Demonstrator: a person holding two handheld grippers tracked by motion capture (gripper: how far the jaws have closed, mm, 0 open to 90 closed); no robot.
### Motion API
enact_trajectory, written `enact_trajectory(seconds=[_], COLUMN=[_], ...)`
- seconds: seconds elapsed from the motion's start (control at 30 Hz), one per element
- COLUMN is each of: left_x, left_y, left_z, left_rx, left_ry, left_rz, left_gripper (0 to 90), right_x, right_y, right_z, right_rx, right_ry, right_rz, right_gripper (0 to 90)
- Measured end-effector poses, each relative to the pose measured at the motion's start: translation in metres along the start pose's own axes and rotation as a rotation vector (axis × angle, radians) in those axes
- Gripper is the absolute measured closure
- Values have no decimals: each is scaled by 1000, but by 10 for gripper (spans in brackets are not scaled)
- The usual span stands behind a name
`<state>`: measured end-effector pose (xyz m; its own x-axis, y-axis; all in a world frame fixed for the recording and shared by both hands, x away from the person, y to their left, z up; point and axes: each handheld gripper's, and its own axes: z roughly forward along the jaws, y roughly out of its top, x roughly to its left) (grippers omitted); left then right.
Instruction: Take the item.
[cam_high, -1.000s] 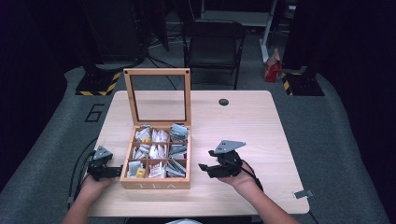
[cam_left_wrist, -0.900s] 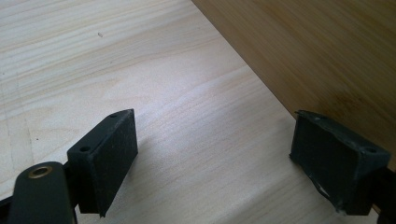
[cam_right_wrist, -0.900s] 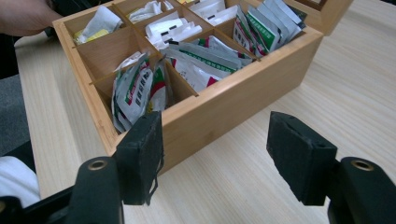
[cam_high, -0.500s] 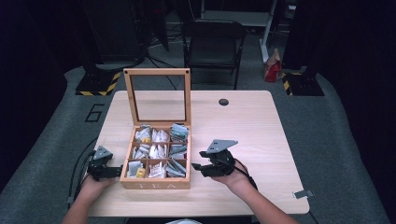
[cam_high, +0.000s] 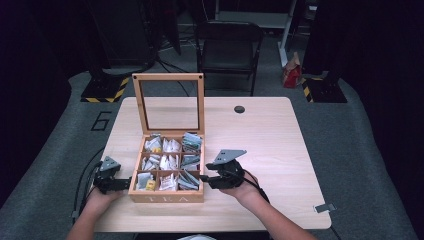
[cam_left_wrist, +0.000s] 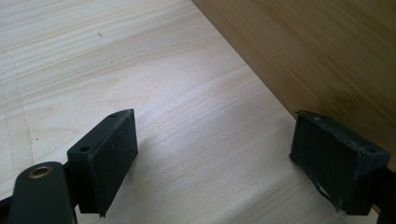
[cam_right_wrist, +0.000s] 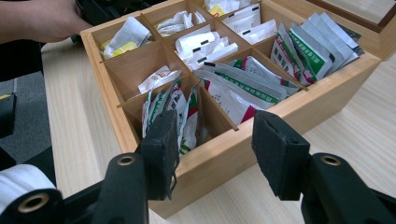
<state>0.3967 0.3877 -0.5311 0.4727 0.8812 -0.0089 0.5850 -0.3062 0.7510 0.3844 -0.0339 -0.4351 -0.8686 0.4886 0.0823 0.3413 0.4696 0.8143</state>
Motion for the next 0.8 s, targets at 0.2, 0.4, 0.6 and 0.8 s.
enact_trajectory(seconds=[0.2, 0.4, 0.6, 0.8], left_x=[0, 0, 0, 0], left_y=[0, 0, 0, 0], left_z=[0, 0, 0, 0], left_rx=[0, 0, 0, 4], left_ry=[0, 0, 0, -1], left_rz=[0, 0, 0, 1], left_gripper=[144, 144, 143, 144], right_x=[2, 3, 4, 4], right_y=[1, 2, 2, 2], right_z=[6, 11, 17, 23], right_rx=[4, 5, 16, 28], right_ry=[9, 17, 28, 49], right_rz=[-2, -8, 0, -6], right_gripper=[515, 537, 567, 611])
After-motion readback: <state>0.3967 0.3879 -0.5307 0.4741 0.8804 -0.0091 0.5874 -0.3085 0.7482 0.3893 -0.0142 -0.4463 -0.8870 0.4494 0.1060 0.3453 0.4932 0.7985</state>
